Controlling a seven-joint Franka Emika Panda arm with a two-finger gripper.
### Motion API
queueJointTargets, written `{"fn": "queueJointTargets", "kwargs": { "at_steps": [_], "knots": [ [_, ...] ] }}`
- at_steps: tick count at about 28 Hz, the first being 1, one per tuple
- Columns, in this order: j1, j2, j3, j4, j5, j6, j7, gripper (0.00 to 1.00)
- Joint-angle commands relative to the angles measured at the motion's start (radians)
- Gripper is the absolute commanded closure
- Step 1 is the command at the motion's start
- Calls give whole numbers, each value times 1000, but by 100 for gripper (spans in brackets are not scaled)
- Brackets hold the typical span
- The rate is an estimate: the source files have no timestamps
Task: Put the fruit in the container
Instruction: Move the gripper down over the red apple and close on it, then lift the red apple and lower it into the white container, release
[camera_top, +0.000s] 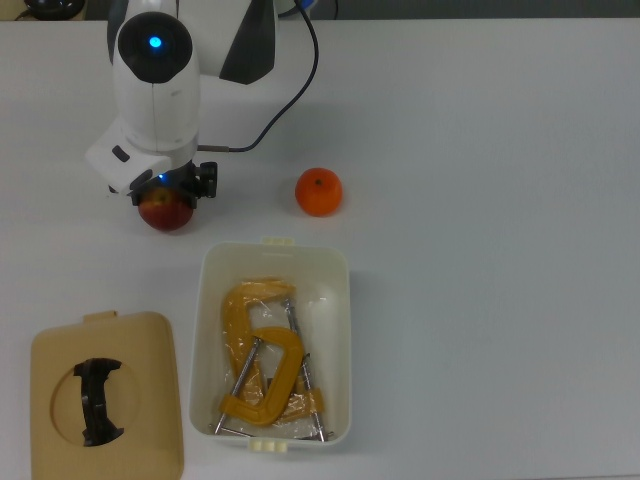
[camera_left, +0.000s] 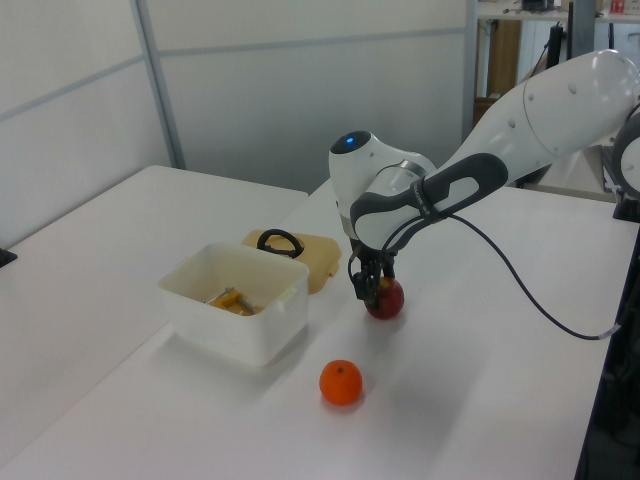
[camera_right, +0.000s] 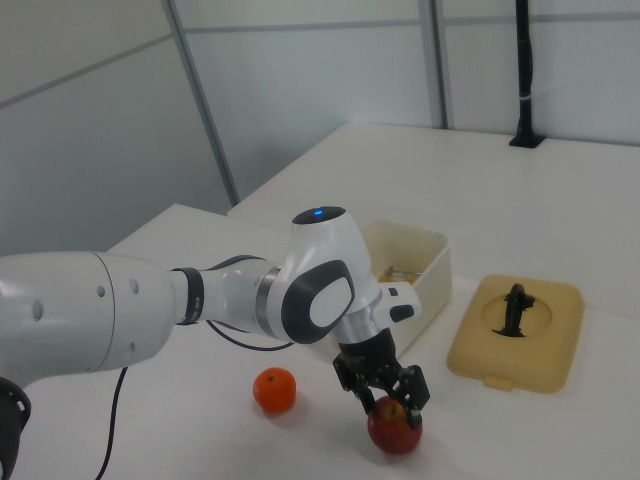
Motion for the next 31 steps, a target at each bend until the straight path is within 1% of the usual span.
{"fn": "queueJointTargets", "kwargs": {
  "at_steps": [1,2,3,4,5,7,11,12,16,17,19,20,22,26,27,31],
  "knots": [
    [-10,-14,-3,-47,-34,30,-5,75],
    [-10,-19,-3,-44,-29,29,-5,91],
    [-10,-23,-3,-43,-25,27,-4,97],
    [-10,-29,-3,-40,-19,26,-4,100],
    [-10,-35,-3,-35,-16,24,-2,100],
    [-10,-75,-1,-21,20,18,-2,100],
    [-10,-126,-3,2,130,1,-13,100],
    [-9,-138,-3,32,179,-20,-14,100],
    [-7,-134,2,129,247,-73,-5,100],
    [-6,-131,3,161,280,-77,4,100],
    [0,-127,5,184,311,-73,21,100],
    [2,-126,5,195,322,-70,33,100],
    [5,-112,8,224,325,-65,76,100],
    [43,-85,8,247,326,-12,134,100],
    [62,-69,6,249,317,40,175,100],
    [95,-39,6,247,302,142,251,100]
  ]
}}
